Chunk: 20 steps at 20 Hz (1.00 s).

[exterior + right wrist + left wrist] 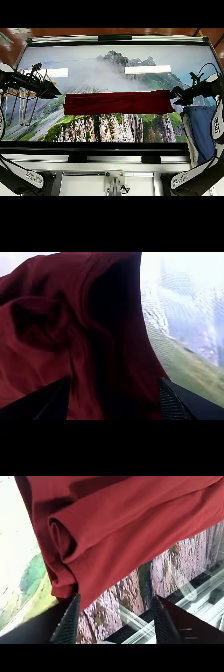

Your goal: Fold the shirts.

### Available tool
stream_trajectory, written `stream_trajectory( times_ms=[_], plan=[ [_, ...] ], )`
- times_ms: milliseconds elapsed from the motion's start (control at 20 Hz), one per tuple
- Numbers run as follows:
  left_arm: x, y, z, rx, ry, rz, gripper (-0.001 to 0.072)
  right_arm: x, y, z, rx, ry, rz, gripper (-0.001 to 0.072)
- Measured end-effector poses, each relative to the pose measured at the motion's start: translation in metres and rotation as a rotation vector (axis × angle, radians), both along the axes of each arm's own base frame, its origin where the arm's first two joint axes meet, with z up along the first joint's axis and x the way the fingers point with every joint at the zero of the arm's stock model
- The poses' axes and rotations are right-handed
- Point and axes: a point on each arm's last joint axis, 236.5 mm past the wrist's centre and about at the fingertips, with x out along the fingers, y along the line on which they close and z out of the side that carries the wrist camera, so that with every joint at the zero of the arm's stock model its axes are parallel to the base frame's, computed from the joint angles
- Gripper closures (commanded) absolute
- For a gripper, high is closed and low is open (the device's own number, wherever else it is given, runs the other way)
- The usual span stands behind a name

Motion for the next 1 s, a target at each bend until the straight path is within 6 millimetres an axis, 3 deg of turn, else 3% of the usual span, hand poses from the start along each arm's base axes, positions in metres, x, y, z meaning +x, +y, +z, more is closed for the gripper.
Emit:
stream_trajectory(
  times_ms=[300,550,600,650,700,750,900,1000],
  plan=[
    [-0.003,-0.001,0.002,-0.005,0.008,-0.011,0.0177,0.0,0.002,-0.015,0.021,0.025,-0.008,0.0045],
    [-0.002,-0.006,0.007,-0.036,0.002,-0.008,0.0177,-0.003,0.031,-0.024,0.135,0.071,0.004,0.0049],
    [-0.001,-0.01,0.011,-0.057,-0.004,-0.007,0.0179,-0.004,0.038,-0.027,0.161,0.088,0.002,0.0119],
    [0.0,-0.013,0.015,-0.079,-0.009,-0.005,0.0183,-0.005,0.043,-0.03,0.176,0.104,0.0,0.0291],
    [0.002,-0.016,0.018,-0.098,-0.015,-0.003,0.0186,-0.007,0.045,-0.036,0.176,0.118,0.001,0.0521],
    [0.003,-0.019,0.021,-0.112,-0.019,-0.001,0.0251,-0.008,0.046,-0.039,0.176,0.127,0.002,0.0644],
    [0.005,-0.025,0.028,-0.146,-0.034,-0.002,0.0351,-0.006,0.046,-0.03,0.17,0.104,0.01,0.0642],
    [0.007,-0.033,0.035,-0.169,-0.06,-0.014,0.0433,-0.003,0.043,-0.009,0.162,0.056,0.017,0.0642]
  ],
)
